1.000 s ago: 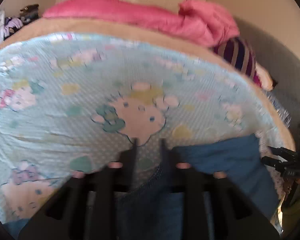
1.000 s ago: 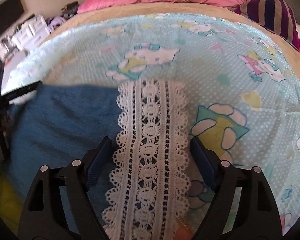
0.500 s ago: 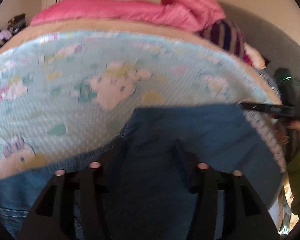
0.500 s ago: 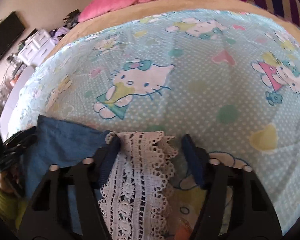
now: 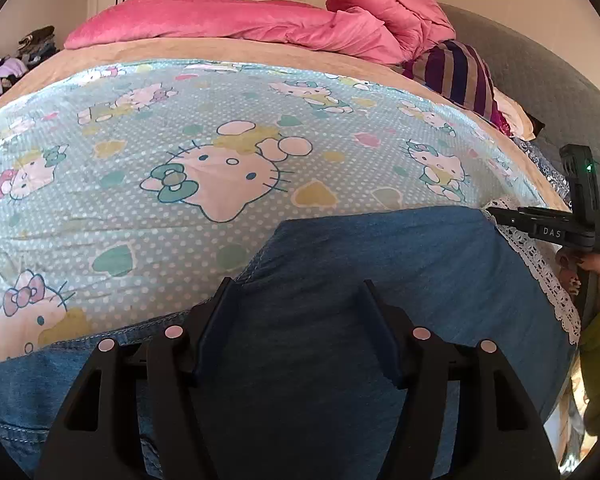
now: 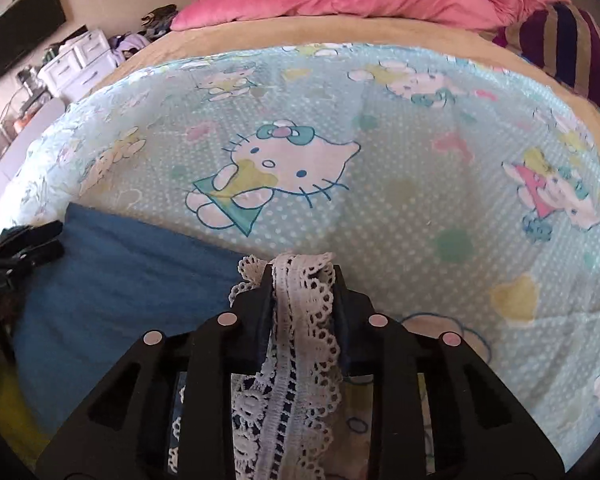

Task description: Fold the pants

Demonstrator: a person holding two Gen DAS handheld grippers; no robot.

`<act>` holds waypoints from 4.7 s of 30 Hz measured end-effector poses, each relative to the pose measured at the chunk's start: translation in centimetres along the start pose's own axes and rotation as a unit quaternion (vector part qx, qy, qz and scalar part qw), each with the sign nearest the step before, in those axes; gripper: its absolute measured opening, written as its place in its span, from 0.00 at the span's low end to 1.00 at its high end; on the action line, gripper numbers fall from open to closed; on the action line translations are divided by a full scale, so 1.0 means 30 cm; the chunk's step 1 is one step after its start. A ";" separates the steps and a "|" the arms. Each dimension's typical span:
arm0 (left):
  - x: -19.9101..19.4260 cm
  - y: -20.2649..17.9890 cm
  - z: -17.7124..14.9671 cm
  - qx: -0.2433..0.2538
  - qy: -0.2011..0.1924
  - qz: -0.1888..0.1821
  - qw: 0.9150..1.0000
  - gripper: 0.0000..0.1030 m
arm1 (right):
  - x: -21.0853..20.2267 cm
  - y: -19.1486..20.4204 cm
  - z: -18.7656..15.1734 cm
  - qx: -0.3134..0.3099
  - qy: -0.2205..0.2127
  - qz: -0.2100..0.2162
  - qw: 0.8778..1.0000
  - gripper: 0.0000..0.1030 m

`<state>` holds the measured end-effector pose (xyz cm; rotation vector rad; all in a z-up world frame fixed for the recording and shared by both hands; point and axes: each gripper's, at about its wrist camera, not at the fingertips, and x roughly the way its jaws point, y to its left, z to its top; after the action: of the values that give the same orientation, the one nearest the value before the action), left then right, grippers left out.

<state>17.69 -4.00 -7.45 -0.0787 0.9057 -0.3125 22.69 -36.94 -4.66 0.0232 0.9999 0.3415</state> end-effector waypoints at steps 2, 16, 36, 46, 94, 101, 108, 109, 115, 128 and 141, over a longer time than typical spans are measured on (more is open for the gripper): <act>-0.002 0.001 -0.001 -0.001 -0.001 -0.001 1.000 0.60 | -0.012 -0.015 -0.001 0.005 0.000 -0.001 1.000 0.29; -0.443 0.174 -0.058 -0.092 -0.136 0.050 0.985 0.89 | -0.361 0.035 -0.137 -0.017 -0.071 -0.048 0.996 0.62; -0.254 -0.188 -0.247 0.053 0.022 0.047 0.997 0.96 | -0.292 0.428 -0.317 -0.104 -0.022 0.038 0.994 0.68; -0.194 -0.157 -0.282 0.040 0.062 0.032 0.997 0.96 | -0.268 0.315 -0.395 -0.053 0.007 0.002 0.999 0.61; 0.011 -0.521 0.097 0.190 0.070 0.007 0.979 0.96 | -0.380 0.081 -0.457 0.082 -0.063 0.051 0.993 0.80; 0.135 -0.476 0.175 0.159 0.086 -0.013 0.983 0.95 | -0.327 0.083 -0.469 0.097 -0.057 0.077 0.991 0.80; 0.220 -0.523 0.226 0.169 0.091 -0.080 0.978 0.92 | -0.308 0.075 -0.473 0.095 -0.059 0.085 0.990 0.71; 0.239 -0.542 0.225 0.181 0.099 -0.090 0.974 0.92 | -0.309 0.074 -0.475 0.096 -0.059 0.088 0.990 0.70; 0.339 -0.589 0.216 0.223 0.123 -0.077 0.964 0.92 | -0.304 0.049 -0.469 0.116 -0.063 0.117 0.984 0.68; 0.334 -0.654 0.194 0.203 0.116 -0.107 0.966 0.24 | -0.259 0.041 -0.425 0.127 -0.053 0.146 0.980 0.26; 0.210 -0.493 0.212 0.093 0.055 -0.197 0.974 0.05 | -0.342 0.207 -0.286 0.039 -0.082 0.160 0.983 0.18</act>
<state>22.86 -20.37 -5.38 -0.0682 0.9633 -0.7763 8.86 -35.21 0.17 0.2810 0.8443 0.5855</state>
